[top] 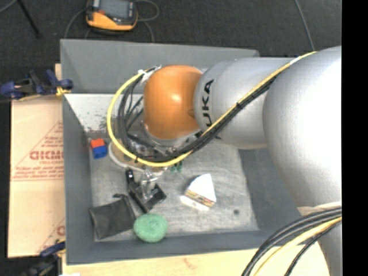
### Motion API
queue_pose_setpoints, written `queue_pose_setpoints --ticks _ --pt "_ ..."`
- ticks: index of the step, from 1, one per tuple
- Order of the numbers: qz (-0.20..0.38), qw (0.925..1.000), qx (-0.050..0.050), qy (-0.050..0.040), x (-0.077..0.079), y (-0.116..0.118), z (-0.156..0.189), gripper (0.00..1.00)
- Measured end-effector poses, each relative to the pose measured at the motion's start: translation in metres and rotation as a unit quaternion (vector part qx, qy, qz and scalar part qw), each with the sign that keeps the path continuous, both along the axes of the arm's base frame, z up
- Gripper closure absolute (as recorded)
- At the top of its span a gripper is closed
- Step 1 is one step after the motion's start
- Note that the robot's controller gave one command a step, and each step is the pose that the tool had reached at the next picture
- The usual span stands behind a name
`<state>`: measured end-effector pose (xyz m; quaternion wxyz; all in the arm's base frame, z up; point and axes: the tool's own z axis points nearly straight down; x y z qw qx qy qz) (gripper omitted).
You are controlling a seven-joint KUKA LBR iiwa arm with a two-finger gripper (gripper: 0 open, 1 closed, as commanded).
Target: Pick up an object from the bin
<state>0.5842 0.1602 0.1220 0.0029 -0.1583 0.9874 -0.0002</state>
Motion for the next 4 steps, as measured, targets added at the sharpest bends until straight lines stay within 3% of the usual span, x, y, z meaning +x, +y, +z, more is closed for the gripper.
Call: queue_pose_setpoints --ticks 1,2,3,4 --pt "0.081 0.9967 0.002 -0.0011 -0.022 0.028 -0.048 1.00" --pt "0.081 0.9967 0.003 -0.0012 -0.022 0.028 -0.048 1.00" --pt "0.085 0.9964 -0.001 0.0067 -0.023 0.023 -0.011 1.00" --pt "0.090 0.9959 -0.001 0.0037 -0.022 0.014 0.057 1.00"
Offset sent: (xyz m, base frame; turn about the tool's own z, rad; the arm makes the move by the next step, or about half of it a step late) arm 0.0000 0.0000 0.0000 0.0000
